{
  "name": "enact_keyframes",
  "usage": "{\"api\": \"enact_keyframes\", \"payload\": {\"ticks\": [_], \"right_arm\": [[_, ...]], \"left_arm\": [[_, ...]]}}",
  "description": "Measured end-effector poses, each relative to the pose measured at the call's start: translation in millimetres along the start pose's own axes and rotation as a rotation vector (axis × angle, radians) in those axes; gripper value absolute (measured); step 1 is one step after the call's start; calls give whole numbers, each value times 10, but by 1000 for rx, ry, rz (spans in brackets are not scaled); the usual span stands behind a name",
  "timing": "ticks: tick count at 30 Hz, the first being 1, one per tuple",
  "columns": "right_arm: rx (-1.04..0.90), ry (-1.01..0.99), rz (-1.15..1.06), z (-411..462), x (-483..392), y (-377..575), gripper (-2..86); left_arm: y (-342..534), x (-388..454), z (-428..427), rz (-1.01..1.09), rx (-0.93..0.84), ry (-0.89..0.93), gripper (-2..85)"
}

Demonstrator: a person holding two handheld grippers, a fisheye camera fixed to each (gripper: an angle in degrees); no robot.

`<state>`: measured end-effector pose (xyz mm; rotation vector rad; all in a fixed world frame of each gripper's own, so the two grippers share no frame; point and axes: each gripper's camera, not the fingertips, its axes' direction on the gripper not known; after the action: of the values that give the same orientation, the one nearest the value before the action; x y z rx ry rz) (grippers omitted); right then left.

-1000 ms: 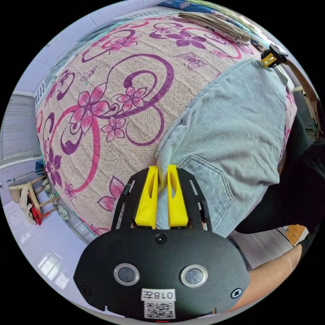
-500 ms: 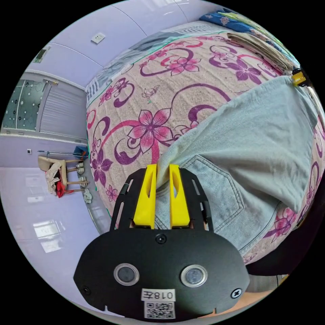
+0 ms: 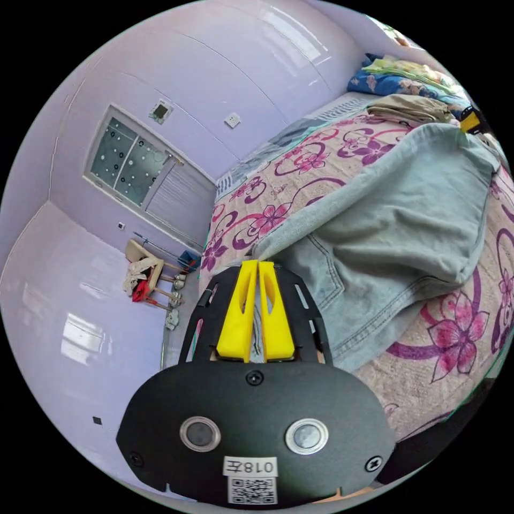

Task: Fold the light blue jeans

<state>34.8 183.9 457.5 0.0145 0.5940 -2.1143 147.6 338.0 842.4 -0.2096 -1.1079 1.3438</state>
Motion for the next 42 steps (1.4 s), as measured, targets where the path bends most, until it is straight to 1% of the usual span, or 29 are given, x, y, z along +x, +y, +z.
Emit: {"api": "enact_keyframes", "payload": {"ticks": [2, 3, 4, 7, 8, 9, 11, 14, 17, 19, 21, 23, 24, 25, 27, 28, 29, 31, 32, 34, 37, 38, 39, 41, 42], "right_arm": [[29, 35, 50, -184, -129, 236, -1], [46, 37, 85, -328, -215, 432, -1], [63, 23, 121, -479, -305, 648, -2], [87, -9, 146, -865, -628, 1245, -2], [90, -28, 152, -935, -696, 1364, -2], [94, -81, 166, -1055, -836, 1593, -2], [74, -138, 167, -1170, -1077, 1901, -2], [13, -236, 152, -1195, -1471, 2281, -2], [-24, -326, 129, -1110, -1746, 2525, -2], [-47, -377, 137, -1049, -1801, 2648, -1], [-34, -382, 134, -1082, -1786, 2747, -1], [-53, -433, 132, -1062, -1745, 2848, 1], [-92, -500, 142, -976, -1714, 2921, 3], [-126, -563, 140, -876, -1703, 3001, 4], [-166, -612, 100, -792, -1702, 3125, 4], [-135, -638, 96, -815, -1646, 3211, 5], [-107, -664, 106, -839, -1592, 3254, 7], [45, -779, 227, -906, -1233, 3413, 13], [91, -804, 260, -911, -1130, 3443, 14], [261, -897, 355, -868, -752, 3479, 11], [361, -935, 425, -763, -440, 3364, 5], [374, -938, 428, -751, -403, 3334, 4], [388, -940, 426, -735, -355, 3276, 2], [375, -927, 409, -718, -339, 3215, 0], [355, -919, 399, -703, -346, 3201, -1]], "left_arm": [[662, -80, -476, -104, 76, 32, -10], [830, -90, -588, -122, 85, 40, -10], [1178, -99, -813, -152, 103, 51, -10], [2066, -100, -1278, -240, 105, 112, -10], [2410, -76, -1404, -281, 90, 144, -10], [2572, -54, -1451, -297, 74, 158, -10], [3180, 70, -1557, -354, -4, 197, -9], [3850, 175, -1501, -456, -94, 244, -9], [4351, 189, -1338, -534, -118, 311, -7], [4525, 167, -1248, -544, -131, 325, -4], [4646, 142, -1205, -529, -128, 307, 2], [4836, 52, -1049, -549, -150, 384, 28], [4897, 26, -1022, -556, -143, 405, 33], [5038, -36, -1003, -577, -101, 437, 44], [5271, -224, -1053, -676, 5, 452, 52], [5394, -394, -1110, -737, 93, 453, 58], [5443, -569, -1149, -766, 160, 430, 63], [5348, -816, -1097, -749, 205, 385, 75], [5202, -972, -964, -725, 212, 381, 91], [4913, -1185, -651, -687, 241, 411, 112], [4376, -1451, 117, -658, 240, 482, 145], [4186, -1536, 480, -660, 224, 513, 156], [4102, -1580, 668, -666, 211, 533, 161], [3832, -1724, 1399, -691, 132, 596, 181], [3783, -1749, 1572, -698, 107, 617, 187]]}}
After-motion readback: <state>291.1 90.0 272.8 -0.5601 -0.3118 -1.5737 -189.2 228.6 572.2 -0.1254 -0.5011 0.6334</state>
